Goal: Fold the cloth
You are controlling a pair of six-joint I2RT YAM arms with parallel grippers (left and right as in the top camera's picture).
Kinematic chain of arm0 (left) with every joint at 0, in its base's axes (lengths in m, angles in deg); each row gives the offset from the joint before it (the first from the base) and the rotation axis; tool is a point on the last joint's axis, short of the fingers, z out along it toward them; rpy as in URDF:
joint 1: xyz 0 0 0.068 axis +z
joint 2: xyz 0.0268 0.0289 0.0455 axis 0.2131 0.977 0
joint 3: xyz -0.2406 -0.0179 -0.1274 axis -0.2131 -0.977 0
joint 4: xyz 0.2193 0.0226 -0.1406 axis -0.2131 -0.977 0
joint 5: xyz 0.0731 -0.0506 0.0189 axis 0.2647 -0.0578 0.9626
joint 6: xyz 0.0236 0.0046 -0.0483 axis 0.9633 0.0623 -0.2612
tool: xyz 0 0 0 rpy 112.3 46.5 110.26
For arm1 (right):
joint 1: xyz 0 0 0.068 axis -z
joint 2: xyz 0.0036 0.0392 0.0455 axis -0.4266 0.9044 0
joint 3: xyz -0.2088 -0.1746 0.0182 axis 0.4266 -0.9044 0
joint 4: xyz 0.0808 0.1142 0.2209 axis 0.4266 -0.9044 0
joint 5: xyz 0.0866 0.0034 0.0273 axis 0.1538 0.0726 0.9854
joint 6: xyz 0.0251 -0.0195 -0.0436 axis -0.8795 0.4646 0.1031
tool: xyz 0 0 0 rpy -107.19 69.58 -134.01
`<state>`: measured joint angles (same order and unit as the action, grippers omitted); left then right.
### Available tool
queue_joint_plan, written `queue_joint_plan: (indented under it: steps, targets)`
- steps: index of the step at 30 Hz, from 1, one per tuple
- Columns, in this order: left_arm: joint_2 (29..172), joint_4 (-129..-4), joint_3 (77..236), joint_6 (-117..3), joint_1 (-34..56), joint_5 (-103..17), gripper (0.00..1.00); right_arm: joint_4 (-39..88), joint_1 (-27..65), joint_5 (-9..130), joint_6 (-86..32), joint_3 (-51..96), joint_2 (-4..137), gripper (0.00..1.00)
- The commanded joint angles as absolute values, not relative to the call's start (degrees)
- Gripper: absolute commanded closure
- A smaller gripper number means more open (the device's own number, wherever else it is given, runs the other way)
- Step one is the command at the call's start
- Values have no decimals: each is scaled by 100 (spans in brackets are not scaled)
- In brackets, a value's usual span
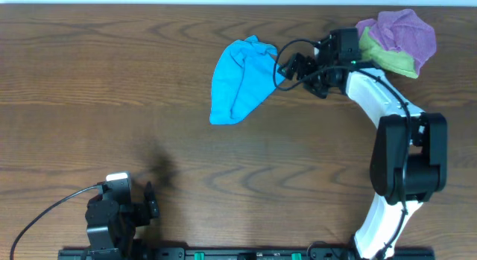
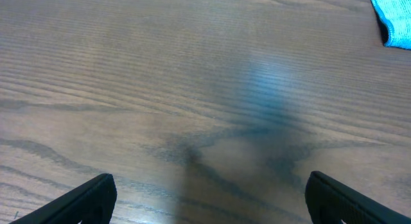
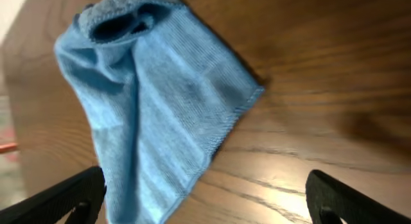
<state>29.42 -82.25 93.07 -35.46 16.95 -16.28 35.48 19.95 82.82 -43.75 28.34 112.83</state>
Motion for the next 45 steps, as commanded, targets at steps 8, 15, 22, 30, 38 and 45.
queue_joint_plan:
  steps: [8, 15, 22, 30, 38, 45]
  targets:
    - [2905, -8410, 9077, -3572, 1667, -1540, 5, 4114, 1993, 8627, -5068, 2723, 11624, 5]
    - [2905, -8410, 9077, -3572, 1667, -1542, 5, 4286, 1993, 8634, -5159, 2723, 11828, 9]
    - [2905, -8410, 9077, -3572, 1667, -1540, 5, 4557, 1993, 8551, -5288, 2723, 11882, 17]
    - [2905, -8410, 9077, -3572, 1667, -1540, 5, 4785, 1899, 8555, -5503, 2723, 12149, 18]
    - [2905, -8410, 9077, -3570, 1667, -1540, 5, 5211, 1707, 8551, -5743, 2725, 12335, 23]
    - [2905, -8410, 9077, -3572, 1667, -1540, 5, 5248, 1617, 8359, -5798, 2725, 12494, 52]
